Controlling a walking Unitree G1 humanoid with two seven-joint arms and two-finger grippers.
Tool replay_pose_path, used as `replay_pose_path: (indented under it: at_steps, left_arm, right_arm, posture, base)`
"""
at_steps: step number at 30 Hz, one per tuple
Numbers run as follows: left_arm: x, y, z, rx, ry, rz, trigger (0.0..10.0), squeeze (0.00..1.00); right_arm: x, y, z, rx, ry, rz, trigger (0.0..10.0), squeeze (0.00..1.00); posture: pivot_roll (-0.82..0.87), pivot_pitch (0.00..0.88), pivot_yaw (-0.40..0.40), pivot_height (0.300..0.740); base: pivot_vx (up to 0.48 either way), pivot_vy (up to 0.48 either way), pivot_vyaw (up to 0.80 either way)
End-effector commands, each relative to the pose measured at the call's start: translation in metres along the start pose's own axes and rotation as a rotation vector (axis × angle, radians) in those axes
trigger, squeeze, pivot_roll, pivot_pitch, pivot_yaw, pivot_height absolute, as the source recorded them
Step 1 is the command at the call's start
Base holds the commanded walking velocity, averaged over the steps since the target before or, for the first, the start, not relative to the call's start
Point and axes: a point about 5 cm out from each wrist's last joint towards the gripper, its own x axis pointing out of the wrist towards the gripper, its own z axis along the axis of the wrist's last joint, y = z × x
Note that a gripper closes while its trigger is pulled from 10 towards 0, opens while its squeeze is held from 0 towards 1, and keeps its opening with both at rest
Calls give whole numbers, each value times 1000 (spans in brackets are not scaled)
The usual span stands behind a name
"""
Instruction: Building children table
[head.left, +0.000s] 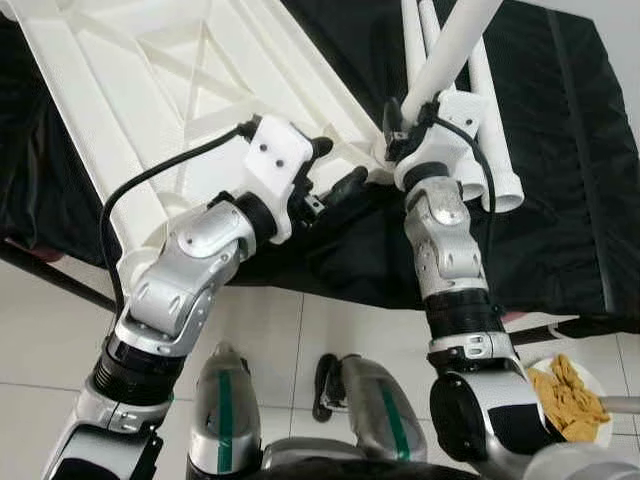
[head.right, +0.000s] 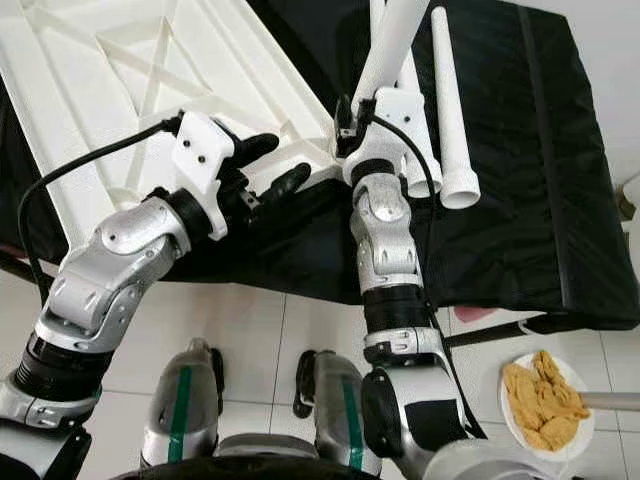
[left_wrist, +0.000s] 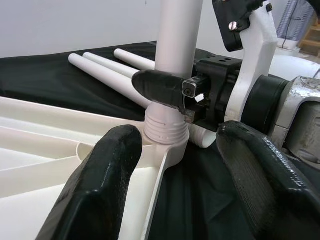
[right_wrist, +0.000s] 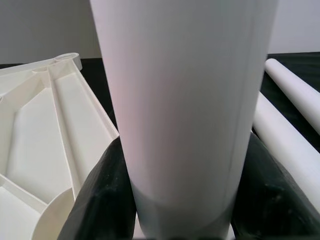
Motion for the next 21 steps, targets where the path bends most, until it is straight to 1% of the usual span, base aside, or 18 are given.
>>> replay_pose_path:
  at_steps: [1,6,7,9,10,13,14,15,18,19,20,21]
  left_arm:
    - [1,-5,-1,-8,8,-36,10000,0]
    - [1,-5,-1,-9,6,-37,10000,0]
    - [1,-5,-1,-8,7,-38,10000,0]
    - [1,-5,-1,-8,7,-38,10000,0]
    - [2,-5,-1,-7,7,-39,10000,0]
    - [2,-5,-1,-7,6,-40,10000,0]
    - [2,-4,0,-7,6,-40,10000,0]
    - [2,-4,0,-7,6,-40,10000,0]
    - [2,-4,0,-7,6,-41,10000,0]
    - [2,-4,0,-7,6,-41,10000,0]
    - [2,-4,0,-7,6,-40,10000,0]
    - [2,-4,0,-7,6,-40,10000,0]
  right_arm:
    - [-2,-6,-5,10,34,-30,10000,0]
    - [-3,-8,-3,6,34,-40,10000,0]
    - [-5,-9,-1,5,27,-41,10000,851]
    - [-5,-9,-1,5,24,-38,10000,851]
    - [-5,-10,1,1,14,-24,10000,1000]
    - [-5,-9,2,-5,11,-20,10000,1000]
    - [-4,-16,5,-11,5,-14,10000,1000]
    - [-4,-16,5,-11,5,-14,10000,1000]
    - [-2,-24,8,-14,-3,16,10000,1000]
    - [-2,-24,8,-14,-3,16,10000,1000]
    - [0,-28,9,-17,-5,48,10000,1000]
    - [0,-28,9,-17,-5,48,10000,1000]
  posture:
    - [108,66,-93,740]
    - [105,64,-91,740]
    - [104,65,-90,740]
    - [104,65,-90,740]
    - [102,66,-89,740]
    - [102,66,-89,740]
    - [101,66,-89,740]
    - [101,66,-89,740]
    - [101,67,-88,740]
    - [101,67,-88,740]
    - [103,67,-89,740]
    - [103,67,-89,740]
  base:
    - [0,0,0]
    - [0,0,0]
    - [0,0,0]
    - [0,0,0]
    - [0,0,0]
    - [0,0,0]
    - [0,0,0]
    - [0,0,0]
    - [0,0,0]
    - [0,0,0]
    - [0,0,0]
    - [0,0,0]
